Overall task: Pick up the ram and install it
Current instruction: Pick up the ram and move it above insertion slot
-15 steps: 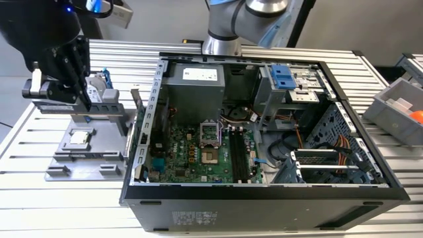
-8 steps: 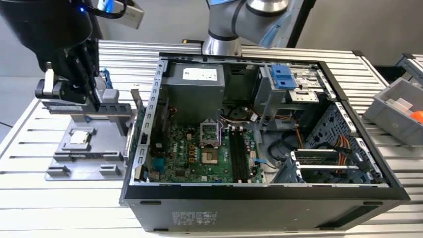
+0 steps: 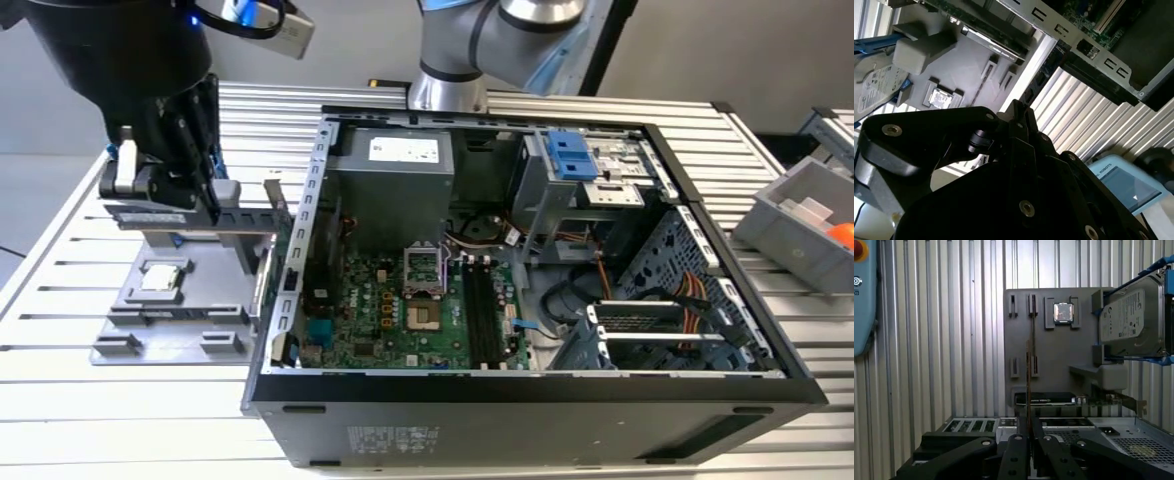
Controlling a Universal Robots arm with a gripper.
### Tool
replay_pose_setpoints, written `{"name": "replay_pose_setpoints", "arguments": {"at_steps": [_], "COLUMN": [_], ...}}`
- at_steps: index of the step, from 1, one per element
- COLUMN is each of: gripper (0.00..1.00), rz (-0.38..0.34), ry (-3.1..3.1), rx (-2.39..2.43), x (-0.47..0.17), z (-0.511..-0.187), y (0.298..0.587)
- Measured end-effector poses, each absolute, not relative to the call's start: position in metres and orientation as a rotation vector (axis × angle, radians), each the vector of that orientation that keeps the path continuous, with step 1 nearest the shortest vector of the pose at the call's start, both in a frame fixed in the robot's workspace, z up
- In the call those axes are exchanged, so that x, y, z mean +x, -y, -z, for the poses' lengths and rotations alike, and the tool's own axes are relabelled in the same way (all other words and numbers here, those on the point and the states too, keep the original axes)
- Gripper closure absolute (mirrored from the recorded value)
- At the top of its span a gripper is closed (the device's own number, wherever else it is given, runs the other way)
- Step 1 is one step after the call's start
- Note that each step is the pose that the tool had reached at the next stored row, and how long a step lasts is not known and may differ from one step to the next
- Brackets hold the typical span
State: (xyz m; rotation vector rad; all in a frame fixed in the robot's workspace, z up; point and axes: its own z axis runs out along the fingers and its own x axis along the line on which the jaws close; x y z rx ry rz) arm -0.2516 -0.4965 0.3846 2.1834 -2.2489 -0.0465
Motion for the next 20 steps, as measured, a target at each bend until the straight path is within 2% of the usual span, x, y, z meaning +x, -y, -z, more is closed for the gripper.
{"name": "replay_pose_setpoints", "arguments": {"at_steps": [20], "gripper": [1.0], "rz": [0.047], "ry": [2.248], "rx": [2.184], "x": [-0.215], "z": [-0.385], "y": [0.497]}}
